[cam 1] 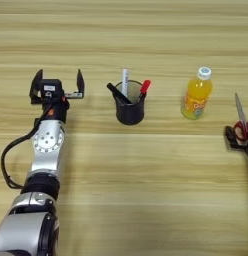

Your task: Move the objects on the table

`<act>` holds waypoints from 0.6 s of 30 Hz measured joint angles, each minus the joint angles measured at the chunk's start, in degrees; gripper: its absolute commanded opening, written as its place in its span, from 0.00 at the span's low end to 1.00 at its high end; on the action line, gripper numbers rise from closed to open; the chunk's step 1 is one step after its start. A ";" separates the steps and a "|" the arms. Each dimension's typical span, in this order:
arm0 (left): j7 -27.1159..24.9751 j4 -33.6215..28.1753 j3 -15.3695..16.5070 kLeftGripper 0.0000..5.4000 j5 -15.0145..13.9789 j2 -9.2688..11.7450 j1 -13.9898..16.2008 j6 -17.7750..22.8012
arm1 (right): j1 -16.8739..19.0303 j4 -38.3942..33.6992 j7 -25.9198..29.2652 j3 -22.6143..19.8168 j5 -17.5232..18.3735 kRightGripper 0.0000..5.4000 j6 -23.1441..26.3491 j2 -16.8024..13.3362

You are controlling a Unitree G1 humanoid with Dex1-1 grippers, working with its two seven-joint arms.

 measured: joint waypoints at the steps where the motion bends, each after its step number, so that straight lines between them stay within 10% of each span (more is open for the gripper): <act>1: 0.00 0.00 0.00 1.00 0.00 0.00 0.00 0.00 | -0.12 -0.03 0.04 -0.20 0.19 0.99 0.41 -0.07; 18: -0.01 -0.01 0.01 1.00 -0.03 0.01 0.00 -0.06 | -0.14 -1.11 1.95 -0.63 0.78 0.72 3.18 -1.07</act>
